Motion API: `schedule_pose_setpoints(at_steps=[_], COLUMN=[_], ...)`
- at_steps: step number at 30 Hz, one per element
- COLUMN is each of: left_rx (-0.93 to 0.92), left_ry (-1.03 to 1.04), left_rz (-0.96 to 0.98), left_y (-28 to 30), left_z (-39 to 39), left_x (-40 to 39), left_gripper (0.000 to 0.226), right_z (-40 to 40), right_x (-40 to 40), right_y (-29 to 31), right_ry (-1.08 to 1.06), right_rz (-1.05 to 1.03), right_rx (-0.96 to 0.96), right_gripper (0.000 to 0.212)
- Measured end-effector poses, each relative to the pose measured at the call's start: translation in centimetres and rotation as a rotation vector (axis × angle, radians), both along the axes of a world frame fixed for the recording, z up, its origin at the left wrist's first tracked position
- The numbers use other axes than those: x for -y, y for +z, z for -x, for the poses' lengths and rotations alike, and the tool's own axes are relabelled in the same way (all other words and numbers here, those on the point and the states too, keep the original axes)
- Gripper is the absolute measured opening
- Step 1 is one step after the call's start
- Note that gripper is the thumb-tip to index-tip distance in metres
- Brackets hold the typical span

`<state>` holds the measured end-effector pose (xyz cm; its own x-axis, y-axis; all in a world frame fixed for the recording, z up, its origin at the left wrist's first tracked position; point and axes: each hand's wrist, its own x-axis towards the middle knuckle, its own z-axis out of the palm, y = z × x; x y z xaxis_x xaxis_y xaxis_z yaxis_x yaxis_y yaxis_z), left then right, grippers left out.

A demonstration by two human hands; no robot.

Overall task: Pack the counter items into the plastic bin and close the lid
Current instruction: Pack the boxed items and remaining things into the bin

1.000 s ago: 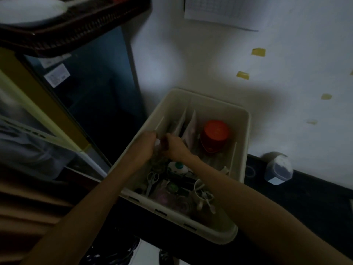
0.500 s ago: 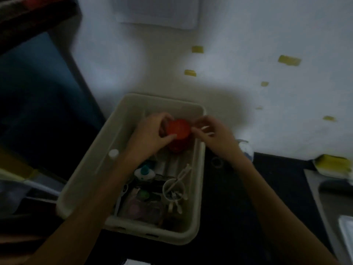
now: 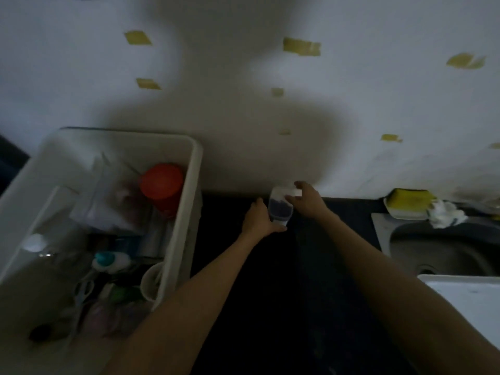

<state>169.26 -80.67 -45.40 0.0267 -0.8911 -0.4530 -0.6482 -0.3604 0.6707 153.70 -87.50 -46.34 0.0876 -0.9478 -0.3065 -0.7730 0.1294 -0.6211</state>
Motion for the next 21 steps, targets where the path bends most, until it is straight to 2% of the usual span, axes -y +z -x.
schedule_pose_setpoints(at_steps=[3, 6, 9, 13, 17, 21], left_rx=[-0.005, -0.018, 0.057, 0.175, 0.216, 0.151], left_ry=[0.123, 0.206, 0.216, 0.161, -0.044, -0.180], left_rz=[-0.027, -0.044, -0.021, -0.026, 0.037, 0.158], left_y=[-2.3, -3.6, -4.6, -4.5, 0.3, 8.5], left_z=[2.2, 4.0, 5.4, 5.6, 3.4, -1.2], left_x=[1.1, 2.1, 1.8, 0.9, 1.6, 1.5], left_gripper=[0.117, 0.123, 0.108, 0.082, 0.079, 0.084], right_z=[0.1, 0.3, 0.6, 1.4, 1.7, -0.5], right_x=[1.9, 2.7, 2.0, -0.6, -0.9, -1.7], right_y=[-0.9, -1.7, -2.1, -1.1, 3.7, 11.7], right_ry=[0.154, 0.183, 0.174, 0.080, 0.131, 0.162], right_rz=[-0.078, -0.166, -0.145, -0.192, -0.121, 0.035], right_rx=[-0.014, -0.017, 0.018, 0.093, -0.062, -0.020], right_gripper=[0.068, 0.059, 0.039, 0.045, 0.052, 0.046])
